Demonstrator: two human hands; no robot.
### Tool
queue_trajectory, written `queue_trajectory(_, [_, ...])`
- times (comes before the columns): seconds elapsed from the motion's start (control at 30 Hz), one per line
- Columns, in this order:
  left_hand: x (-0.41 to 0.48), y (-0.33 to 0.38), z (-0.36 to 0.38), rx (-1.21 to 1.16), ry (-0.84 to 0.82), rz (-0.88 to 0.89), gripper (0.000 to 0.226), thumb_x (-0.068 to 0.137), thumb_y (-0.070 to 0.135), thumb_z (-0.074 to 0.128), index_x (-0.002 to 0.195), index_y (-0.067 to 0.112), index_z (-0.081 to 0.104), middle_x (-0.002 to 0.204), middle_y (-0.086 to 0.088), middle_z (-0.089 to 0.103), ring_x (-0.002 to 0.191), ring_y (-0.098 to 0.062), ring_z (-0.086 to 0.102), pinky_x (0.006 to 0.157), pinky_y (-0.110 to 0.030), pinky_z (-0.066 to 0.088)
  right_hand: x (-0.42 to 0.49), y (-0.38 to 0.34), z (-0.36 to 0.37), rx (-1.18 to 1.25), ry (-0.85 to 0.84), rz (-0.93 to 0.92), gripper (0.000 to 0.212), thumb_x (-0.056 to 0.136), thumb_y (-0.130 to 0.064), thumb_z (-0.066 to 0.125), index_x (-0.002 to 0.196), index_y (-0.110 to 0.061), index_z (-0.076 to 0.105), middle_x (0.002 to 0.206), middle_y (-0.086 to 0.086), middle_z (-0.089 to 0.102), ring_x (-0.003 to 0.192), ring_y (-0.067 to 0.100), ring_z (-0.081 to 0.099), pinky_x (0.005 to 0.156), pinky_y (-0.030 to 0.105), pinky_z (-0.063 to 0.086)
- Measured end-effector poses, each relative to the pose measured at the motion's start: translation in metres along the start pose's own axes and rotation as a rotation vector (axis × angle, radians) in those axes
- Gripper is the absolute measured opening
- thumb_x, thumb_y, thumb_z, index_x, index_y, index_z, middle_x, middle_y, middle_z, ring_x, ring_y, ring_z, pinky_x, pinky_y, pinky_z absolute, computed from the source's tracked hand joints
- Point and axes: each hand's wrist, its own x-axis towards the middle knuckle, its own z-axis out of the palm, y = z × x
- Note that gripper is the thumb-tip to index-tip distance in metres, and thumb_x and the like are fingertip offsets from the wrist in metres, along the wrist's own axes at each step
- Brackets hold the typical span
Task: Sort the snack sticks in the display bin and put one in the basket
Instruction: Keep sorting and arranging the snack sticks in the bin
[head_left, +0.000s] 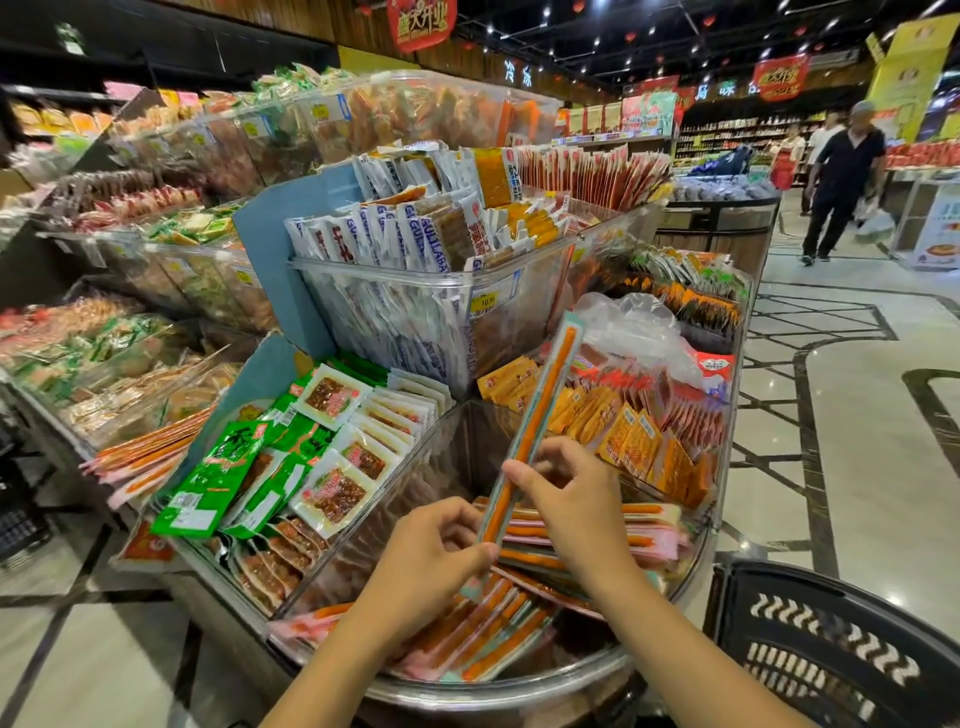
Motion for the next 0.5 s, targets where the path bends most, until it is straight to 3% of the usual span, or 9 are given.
queue_trajectory(0.1, [-0.002,0.002,-0.008,-0.045,0.099,0.022,0.012,0.087,0.011,0.077,0.084,0.023,0.075,0.075,0.0,0.073,0.07,-0.014,0.069,0.069,-0.023,0.054,0.0,0.0,-0.004,-0.163,0.128,-0.079,0.031,0.082,-0.04,0.08,0.081,-0.022,0.054,0.075,-0.005,0.056,0.07,0.01,0.054,0.066,0.03,0.048])
queue_trajectory(0.17, [-0.005,0.005,-0.018,-0.034,0.167,0.033,0.013,0.087,0.01,0.075,0.083,0.022,0.075,0.075,0.005,0.074,0.068,-0.006,0.066,0.064,-0.014,0.048,0.001,-0.002,-0.008,-0.278,0.128,-0.313,0.022,0.086,-0.032,0.077,0.089,-0.022,0.058,0.088,-0.008,0.056,0.074,0.007,0.052,0.066,0.025,0.048])
queue_trajectory(0.23, [-0.007,0.008,-0.033,0.024,0.186,0.047,0.012,0.088,0.013,0.075,0.085,0.024,0.076,0.08,0.007,0.075,0.073,-0.004,0.068,0.067,-0.015,0.048,0.002,-0.005,-0.009,-0.406,-0.003,-0.525,0.025,0.088,-0.021,0.076,0.111,-0.019,0.066,0.113,-0.008,0.058,0.08,-0.001,0.054,0.075,0.02,0.052])
queue_trajectory(0.3, [-0.009,0.012,-0.053,0.043,0.164,0.05,0.01,0.088,0.016,0.076,0.087,0.025,0.078,0.082,0.005,0.075,0.079,-0.01,0.07,0.073,-0.024,0.052,0.006,-0.008,-0.01,-0.517,-0.159,-0.601,0.038,0.089,-0.02,0.076,0.126,-0.02,0.067,0.127,-0.006,0.058,0.091,-0.006,0.049,0.084,0.016,0.049])
queue_trajectory(0.4, [-0.014,0.028,-0.077,-0.047,0.127,0.055,0.009,0.084,0.013,0.079,0.085,0.023,0.08,0.078,-0.009,0.075,0.07,-0.031,0.072,0.061,-0.027,0.054,0.013,-0.021,-0.009,-0.569,-0.28,-0.608,0.033,0.089,-0.023,0.076,0.121,-0.021,0.071,0.112,-0.007,0.067,0.091,0.002,0.058,0.082,0.022,0.049])
queue_trajectory(0.5, [-0.013,0.044,-0.096,-0.137,0.256,0.11,0.009,0.074,0.017,0.083,0.08,0.012,0.08,0.065,-0.014,0.068,0.058,-0.027,0.057,0.05,-0.024,0.043,0.018,-0.038,-0.004,-0.436,-0.359,-0.509,0.015,0.087,-0.024,0.077,0.101,-0.021,0.075,0.094,-0.01,0.07,0.088,0.007,0.063,0.079,0.027,0.051])
